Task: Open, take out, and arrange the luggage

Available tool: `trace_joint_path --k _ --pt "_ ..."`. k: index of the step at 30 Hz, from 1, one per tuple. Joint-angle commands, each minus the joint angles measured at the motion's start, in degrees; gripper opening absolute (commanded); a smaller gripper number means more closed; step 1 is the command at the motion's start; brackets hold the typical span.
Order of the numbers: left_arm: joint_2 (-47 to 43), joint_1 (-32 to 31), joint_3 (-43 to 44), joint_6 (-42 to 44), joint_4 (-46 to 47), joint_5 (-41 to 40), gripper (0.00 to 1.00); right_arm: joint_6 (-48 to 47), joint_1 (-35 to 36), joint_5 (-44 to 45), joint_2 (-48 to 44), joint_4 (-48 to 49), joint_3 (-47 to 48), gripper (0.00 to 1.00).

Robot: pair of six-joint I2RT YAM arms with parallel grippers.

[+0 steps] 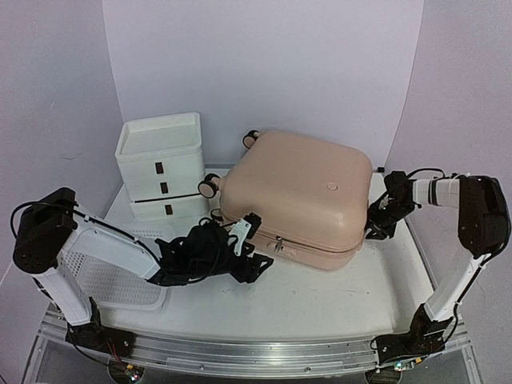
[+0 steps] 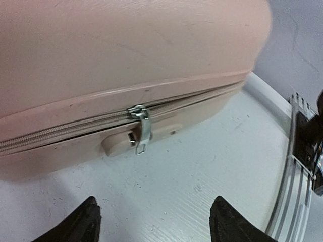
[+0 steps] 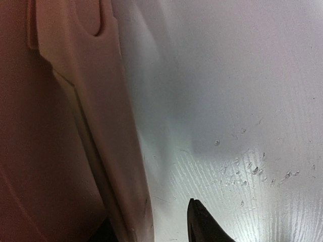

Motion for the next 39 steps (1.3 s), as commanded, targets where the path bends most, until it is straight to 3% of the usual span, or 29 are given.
trace_joint_path --k 1,4,10,15,21,30,39 --pt "4.1 0.0 5.6 0.2 5.6 -10.0 0.62 2.3 0.8 2.5 -1.7 3.5 -3.1 0.29" --pt "7.1 -0.3 7.4 -0.3 5.6 -14.9 0.57 3.5 0.9 3.2 -3.6 4.1 -5.1 0.17" --pt "11.4 -1.7 10.8 0.1 6.8 -18.1 0.65 5.0 1.1 3.0 -6.3 5.4 -7.6 0.0" --pt "13.9 -3.1 13.0 0.8 7.9 -20.1 0.68 5.7 1.3 3.1 -8.9 5.8 -8.9 0.0" --pt "17.5 -3.1 15.8 0.5 7.7 -24.9 0.65 6.8 1.6 2.6 -9.2 6.6 -9.7 0.0" --pt "18.2 -3.1 17.5 1.5 7.5 -31.8 0.48 7.0 1.7 3.4 -11.7 7.3 -11.6 0.0" --pt "15.4 -2.9 16.4 3.8 7.5 -30.6 0.29 5.9 1.8 3.3 -11.9 7.2 -12.2 0.0"
